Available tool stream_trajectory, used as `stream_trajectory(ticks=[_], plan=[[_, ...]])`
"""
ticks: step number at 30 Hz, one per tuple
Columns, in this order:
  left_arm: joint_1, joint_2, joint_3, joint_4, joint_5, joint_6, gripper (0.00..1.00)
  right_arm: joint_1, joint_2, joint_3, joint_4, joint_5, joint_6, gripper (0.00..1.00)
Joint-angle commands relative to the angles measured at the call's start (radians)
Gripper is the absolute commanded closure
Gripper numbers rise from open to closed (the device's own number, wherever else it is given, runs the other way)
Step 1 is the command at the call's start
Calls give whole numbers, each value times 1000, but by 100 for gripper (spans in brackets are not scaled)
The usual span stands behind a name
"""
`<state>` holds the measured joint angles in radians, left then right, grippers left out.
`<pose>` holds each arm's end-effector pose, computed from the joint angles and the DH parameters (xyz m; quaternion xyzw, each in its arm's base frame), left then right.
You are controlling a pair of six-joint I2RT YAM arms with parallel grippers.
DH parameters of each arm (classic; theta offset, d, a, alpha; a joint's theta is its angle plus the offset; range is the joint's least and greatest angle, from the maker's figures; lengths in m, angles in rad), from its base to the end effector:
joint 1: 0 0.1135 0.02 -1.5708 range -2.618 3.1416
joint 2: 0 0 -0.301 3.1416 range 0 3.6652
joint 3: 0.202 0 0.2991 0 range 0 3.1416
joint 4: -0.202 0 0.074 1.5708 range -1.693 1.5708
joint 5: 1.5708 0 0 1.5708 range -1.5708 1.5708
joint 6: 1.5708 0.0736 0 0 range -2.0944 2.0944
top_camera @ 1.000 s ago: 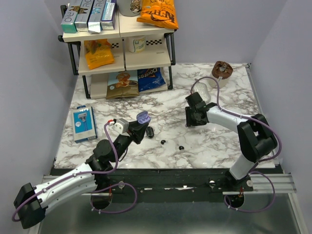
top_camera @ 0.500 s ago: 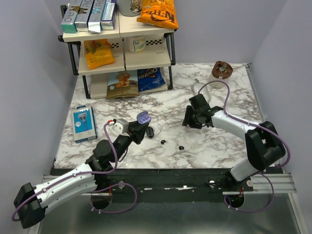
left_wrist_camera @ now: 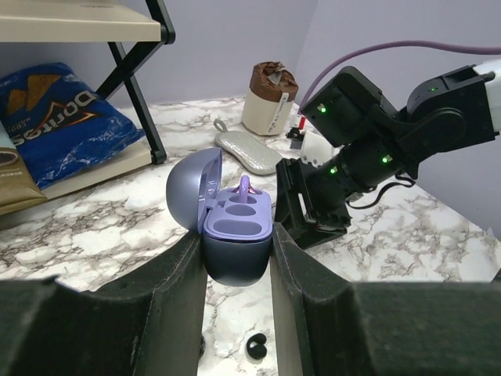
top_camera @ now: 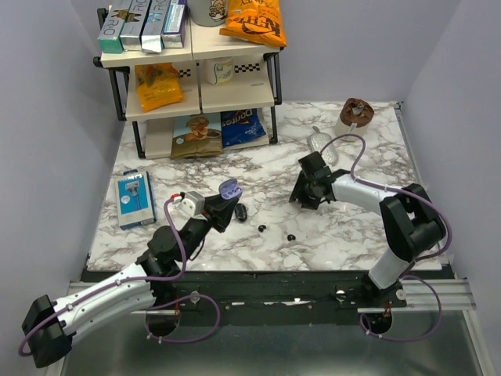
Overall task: Insert the wireless bluetooth earbuds into the charging case
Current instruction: Adjust the earbud at the center of the board.
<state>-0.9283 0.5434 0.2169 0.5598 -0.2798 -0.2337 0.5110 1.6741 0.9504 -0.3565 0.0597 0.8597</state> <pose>0.1361 -0.1479 0.2655 0.1061 0.6145 -0.3542 0.6969 0.3335 0.1819 0.1338 0.1753 0.9537 0.1312 0.2063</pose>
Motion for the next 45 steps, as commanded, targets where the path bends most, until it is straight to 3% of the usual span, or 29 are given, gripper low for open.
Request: stream_trajectory(ticks=[1, 18, 30, 45], plan=[[-10, -14, -10, 26, -15, -10, 100, -3, 47, 30, -1, 66, -59, 45], [-14, 29, -8, 54, 4, -16, 100, -5, 116, 113, -61, 310, -425, 47], [-14, 36, -8, 54, -1, -15, 100, 92, -45, 65, -30, 411, -484, 46], [-18, 23, -10, 35, -7, -21, 100, 93, 78, 102, -85, 413, -419, 43]])
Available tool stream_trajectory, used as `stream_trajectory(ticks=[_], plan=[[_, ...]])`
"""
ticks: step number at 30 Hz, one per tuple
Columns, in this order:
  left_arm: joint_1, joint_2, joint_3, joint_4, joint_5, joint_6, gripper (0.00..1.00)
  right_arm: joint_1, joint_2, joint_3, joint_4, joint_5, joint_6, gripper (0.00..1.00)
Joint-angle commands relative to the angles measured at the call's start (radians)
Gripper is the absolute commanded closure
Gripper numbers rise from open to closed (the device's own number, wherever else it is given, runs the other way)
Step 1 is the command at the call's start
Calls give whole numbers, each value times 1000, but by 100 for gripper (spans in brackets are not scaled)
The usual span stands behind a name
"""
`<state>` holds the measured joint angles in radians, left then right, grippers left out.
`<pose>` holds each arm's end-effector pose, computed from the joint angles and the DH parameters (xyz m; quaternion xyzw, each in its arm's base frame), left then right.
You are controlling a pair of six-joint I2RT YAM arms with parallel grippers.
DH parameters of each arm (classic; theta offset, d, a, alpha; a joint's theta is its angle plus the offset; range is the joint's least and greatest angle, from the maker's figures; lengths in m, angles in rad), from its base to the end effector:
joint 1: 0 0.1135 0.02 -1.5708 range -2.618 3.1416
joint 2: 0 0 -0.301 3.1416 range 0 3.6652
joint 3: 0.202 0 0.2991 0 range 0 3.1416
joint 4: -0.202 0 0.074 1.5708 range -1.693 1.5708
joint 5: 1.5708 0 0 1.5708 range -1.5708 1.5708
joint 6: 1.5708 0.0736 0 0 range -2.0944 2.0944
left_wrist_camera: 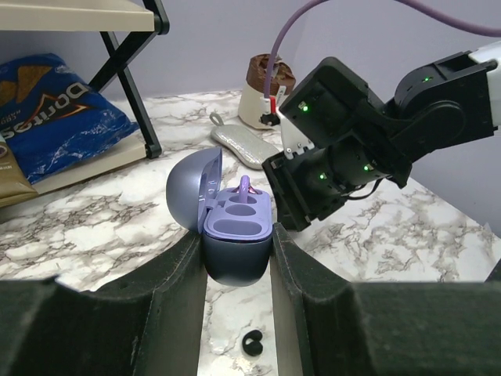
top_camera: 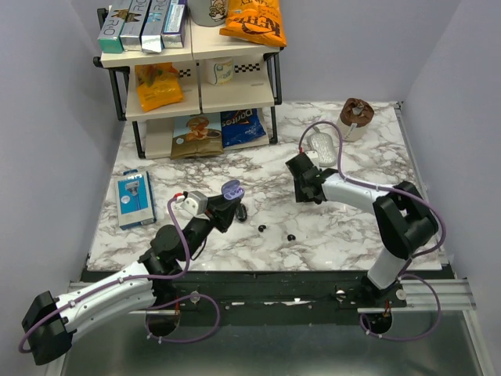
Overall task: Insert the wireless bluetooth earbuds into the charging case
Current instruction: Adjust the earbud at the center of the board.
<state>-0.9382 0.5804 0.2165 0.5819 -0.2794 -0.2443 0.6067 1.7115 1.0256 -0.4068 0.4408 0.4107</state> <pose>0.1375 -0.1532 0.2616 0.1087 0.6199 -0.3581 0.6897 0.3397 0.1975 0.1476 -0.0412 0.9486 -0.0730 0.3052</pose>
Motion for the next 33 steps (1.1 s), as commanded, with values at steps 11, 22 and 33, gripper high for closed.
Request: stream_trajectory(ticks=[11, 22, 33], plan=[[-11, -16, -14, 16, -10, -12, 100, -35, 99, 62, -12, 7, -21, 43], [-14, -11, -17, 21, -14, -13, 100, -33, 33, -34, 129, -143, -110, 58], [-16, 1, -19, 27, -10, -16, 100, 38, -38, -67, 177, -306, -239, 49]])
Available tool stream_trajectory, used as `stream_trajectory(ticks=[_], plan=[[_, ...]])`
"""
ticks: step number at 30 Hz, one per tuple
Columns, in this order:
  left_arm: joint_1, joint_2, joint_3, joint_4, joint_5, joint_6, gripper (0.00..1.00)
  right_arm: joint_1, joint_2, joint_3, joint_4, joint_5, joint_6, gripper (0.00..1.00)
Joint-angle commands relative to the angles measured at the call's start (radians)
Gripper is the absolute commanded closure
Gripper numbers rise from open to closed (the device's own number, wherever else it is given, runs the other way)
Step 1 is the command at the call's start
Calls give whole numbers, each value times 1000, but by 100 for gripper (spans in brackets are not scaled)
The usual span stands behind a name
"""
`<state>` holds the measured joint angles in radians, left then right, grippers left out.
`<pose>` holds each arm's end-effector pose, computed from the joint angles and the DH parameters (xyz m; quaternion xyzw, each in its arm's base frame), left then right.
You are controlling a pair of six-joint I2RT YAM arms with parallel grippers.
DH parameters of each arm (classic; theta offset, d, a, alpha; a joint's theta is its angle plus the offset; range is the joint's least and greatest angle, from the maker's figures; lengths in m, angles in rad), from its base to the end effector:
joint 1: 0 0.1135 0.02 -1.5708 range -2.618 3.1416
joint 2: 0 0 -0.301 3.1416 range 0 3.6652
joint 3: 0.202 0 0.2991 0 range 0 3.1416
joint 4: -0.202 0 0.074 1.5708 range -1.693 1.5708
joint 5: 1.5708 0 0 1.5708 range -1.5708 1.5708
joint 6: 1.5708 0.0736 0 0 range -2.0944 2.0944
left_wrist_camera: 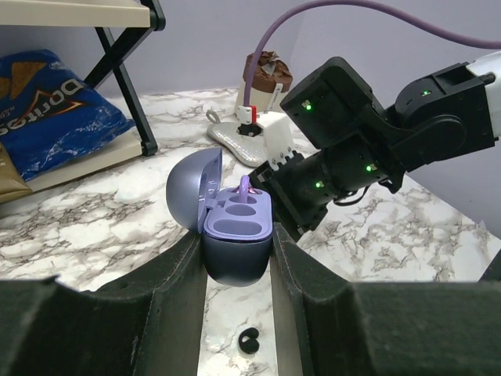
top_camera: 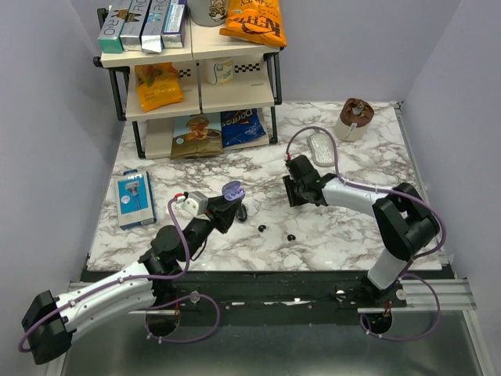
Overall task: Insert the wireless bluetooth earbuds into the charging case
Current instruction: Adjust the earbud at the center of the board.
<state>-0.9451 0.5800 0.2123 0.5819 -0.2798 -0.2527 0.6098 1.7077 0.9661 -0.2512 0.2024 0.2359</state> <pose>0.1363 -0.1540 0.2599 0.1087 0.6213 -0.3624 0.6862 0.3343 0.2155 0.1356 -0.1489 0.9424 0.0280 0.2983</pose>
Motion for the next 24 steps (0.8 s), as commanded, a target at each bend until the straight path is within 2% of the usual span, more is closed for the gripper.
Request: stream_trajectory(ticks=[1, 3, 9, 11, 18, 24], plan=[[-9, 0, -14, 27, -12, -8, 100, 36, -39, -7, 20, -54, -57, 46], [-11, 1, -14, 26, -12, -7, 100, 36, -60, -18, 21, -31, -41, 38], [-12, -2, -13, 22, -15, -2, 100, 36, -149, -21, 23, -4, -23, 32], [-12, -3, -11, 22, -16, -2, 100, 42, -167, -18, 24, -17, -24, 32], [-14, -5, -16, 24, -18, -5, 100, 85, -128, -18, -2, -14, -53, 49], [-15, -9, -19, 19, -22, -5, 100, 94, -89, -35, 9, -27, -38, 51]])
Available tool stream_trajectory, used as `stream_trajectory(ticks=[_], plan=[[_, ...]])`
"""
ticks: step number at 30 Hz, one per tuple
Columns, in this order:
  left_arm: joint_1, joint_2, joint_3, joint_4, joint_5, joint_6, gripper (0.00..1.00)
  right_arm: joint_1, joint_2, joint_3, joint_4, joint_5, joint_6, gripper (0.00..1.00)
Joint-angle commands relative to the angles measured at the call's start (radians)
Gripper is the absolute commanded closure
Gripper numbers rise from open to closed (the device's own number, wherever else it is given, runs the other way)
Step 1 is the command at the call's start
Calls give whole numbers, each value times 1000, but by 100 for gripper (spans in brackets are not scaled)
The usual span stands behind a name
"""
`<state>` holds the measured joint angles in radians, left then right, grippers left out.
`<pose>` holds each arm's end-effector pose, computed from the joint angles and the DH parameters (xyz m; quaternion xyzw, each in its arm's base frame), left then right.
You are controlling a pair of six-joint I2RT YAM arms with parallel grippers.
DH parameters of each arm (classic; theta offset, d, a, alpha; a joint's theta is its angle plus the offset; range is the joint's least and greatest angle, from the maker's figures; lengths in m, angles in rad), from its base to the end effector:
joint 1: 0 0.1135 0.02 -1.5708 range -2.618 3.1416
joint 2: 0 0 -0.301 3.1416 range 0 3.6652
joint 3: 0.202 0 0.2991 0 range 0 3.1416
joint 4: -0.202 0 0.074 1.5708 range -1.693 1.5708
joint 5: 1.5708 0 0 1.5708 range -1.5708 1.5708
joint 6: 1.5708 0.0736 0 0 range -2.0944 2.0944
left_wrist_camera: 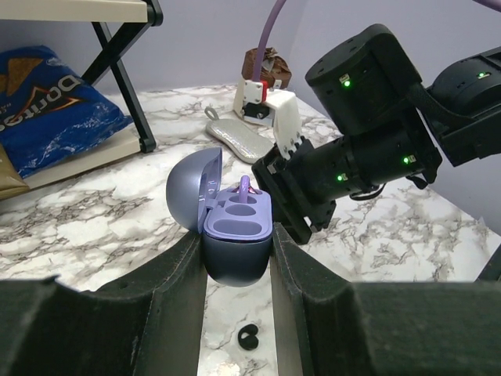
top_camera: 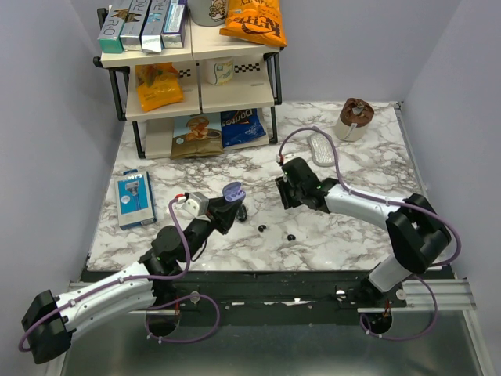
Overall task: Insert the wireless bluetooth earbuds into the charging case
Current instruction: Adjust the earbud at the center of the board.
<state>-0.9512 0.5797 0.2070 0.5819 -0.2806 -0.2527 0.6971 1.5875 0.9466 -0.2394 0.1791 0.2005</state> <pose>0.1353 -0.1546 0.2576 0.1112 0.6228 -0.3631 0.6840 0.3067 0.2397 0.1745 -0.2010 0.9159 0.0704 0.3402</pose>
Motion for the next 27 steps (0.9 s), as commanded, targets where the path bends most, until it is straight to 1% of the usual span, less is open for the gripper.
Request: stream_trajectory(ticks=[1, 10, 20, 25, 27], plan=[[-9, -7, -14, 19, -22, -5, 100, 5, 37, -14, -5, 3, 0, 51], [-9, -11, -17, 15, -26, -6, 100, 5, 107, 6, -28, 34, 7, 51], [-12, -11, -20, 18, -31, -8, 100, 5, 146, 17, -29, 48, 13, 53], [-12, -7, -23, 19, -31, -8, 100, 5, 135, 14, -26, 59, 14, 53], [-12, -7, -21, 19, -31, -7, 100, 5, 102, 6, -11, 66, 16, 53]])
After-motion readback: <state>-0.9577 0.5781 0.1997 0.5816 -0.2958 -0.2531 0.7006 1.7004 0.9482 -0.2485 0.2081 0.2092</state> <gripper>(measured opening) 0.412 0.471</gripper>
